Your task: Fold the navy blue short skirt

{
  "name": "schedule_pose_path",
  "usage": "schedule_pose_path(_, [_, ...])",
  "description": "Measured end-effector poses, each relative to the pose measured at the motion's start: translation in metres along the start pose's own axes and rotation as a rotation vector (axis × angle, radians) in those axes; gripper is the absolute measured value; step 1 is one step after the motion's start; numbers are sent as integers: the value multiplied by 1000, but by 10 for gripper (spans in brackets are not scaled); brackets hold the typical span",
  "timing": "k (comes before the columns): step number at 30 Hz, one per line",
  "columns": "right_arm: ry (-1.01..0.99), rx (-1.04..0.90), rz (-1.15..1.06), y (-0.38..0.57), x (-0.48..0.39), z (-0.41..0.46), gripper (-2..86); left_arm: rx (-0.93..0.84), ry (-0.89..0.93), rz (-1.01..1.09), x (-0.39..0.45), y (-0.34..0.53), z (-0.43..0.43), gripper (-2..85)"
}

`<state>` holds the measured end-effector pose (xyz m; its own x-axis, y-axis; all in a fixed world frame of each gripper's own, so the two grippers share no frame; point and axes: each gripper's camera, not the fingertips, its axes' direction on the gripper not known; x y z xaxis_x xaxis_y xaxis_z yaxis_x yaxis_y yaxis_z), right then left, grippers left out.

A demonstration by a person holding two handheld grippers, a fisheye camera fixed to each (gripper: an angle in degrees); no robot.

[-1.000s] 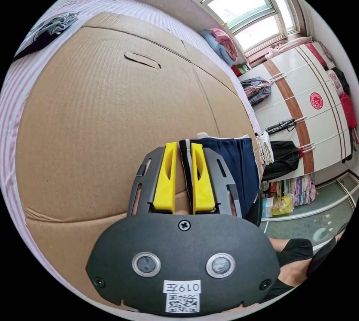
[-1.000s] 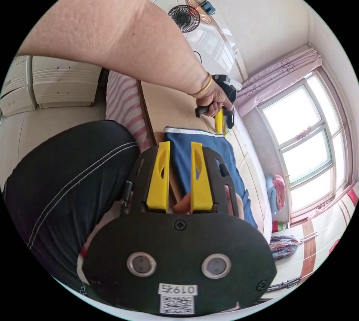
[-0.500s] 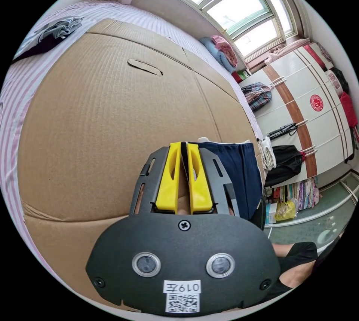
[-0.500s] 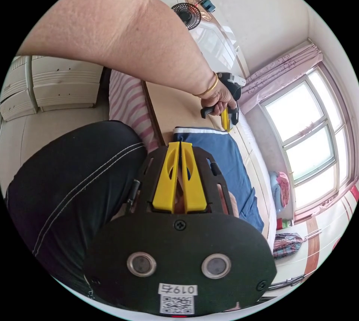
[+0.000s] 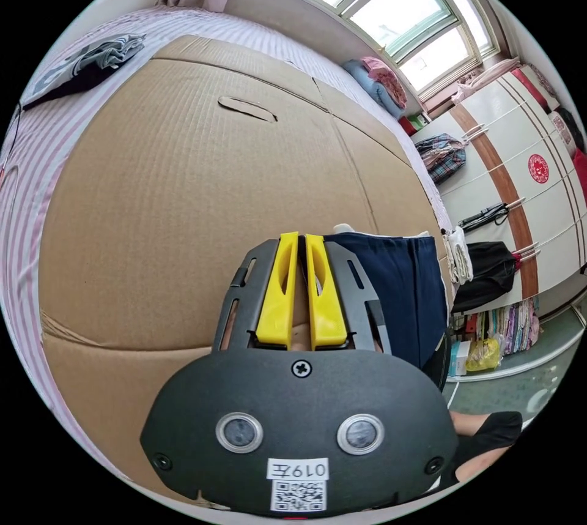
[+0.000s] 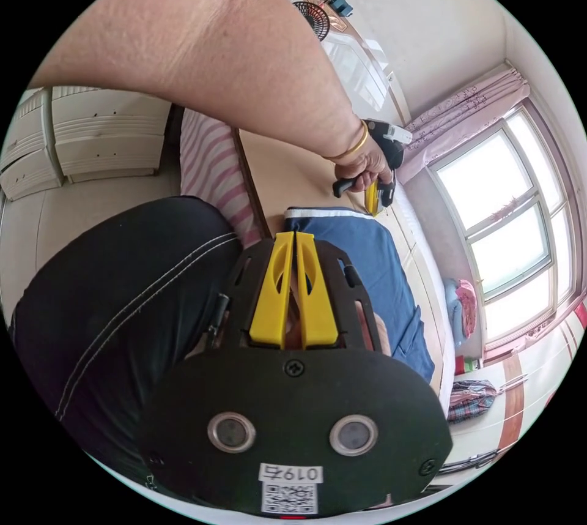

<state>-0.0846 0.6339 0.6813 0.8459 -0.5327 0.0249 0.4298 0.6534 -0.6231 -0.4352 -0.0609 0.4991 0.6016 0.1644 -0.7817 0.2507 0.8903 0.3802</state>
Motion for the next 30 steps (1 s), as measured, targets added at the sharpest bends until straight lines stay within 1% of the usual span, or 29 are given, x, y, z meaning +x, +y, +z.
schedule_pose_path(3, [-2, 32, 1, -3, 14, -17, 23, 13, -38, 47, 15, -1, 7, 13])
schedule_pose_path(4, [2, 63, 24, -2, 23, -28, 46, 24, -35, 50, 16, -1, 7, 13])
schedule_pose_path(5, [3, 103, 47, -1, 33, -41, 61, 47, -9, 51, 18, -2, 4, 14])
schedule_pose_path(8, [-6, 179, 90, 4, 58, -72, 70, 130, 67, 73, 20, -2, -8, 16])
schedule_pose_path(10, [-17, 181, 110, 5, 76, -83, 69, 155, 76, 127, 31, -5, -12, 20])
schedule_pose_path(13, [-42, 154, 182, 2, 115, -92, 67, 99, 63, 230, 63, -16, 3, 34])
schedule_pose_path(15, [-62, 137, 229, 1, 142, -93, 65, -4, 10, 278, 87, -29, 35, 52])
schedule_pose_path(18, [-78, 119, 259, 0, 179, -97, 63, -86, -40, 280, 105, -46, 71, 71])
schedule_pose_path(21, [-90, 110, 269, -4, 212, -107, 62, -161, -3, 226, 107, -64, 98, 81])
schedule_pose_path(25, [-93, 104, 279, -11, 261, -120, 58, -218, 8, 172, 108, -77, 120, 70])
schedule_pose_path(30, [-96, 113, 297, -18, 324, -139, 44, -220, 13, 208, 123, -79, 138, 22])
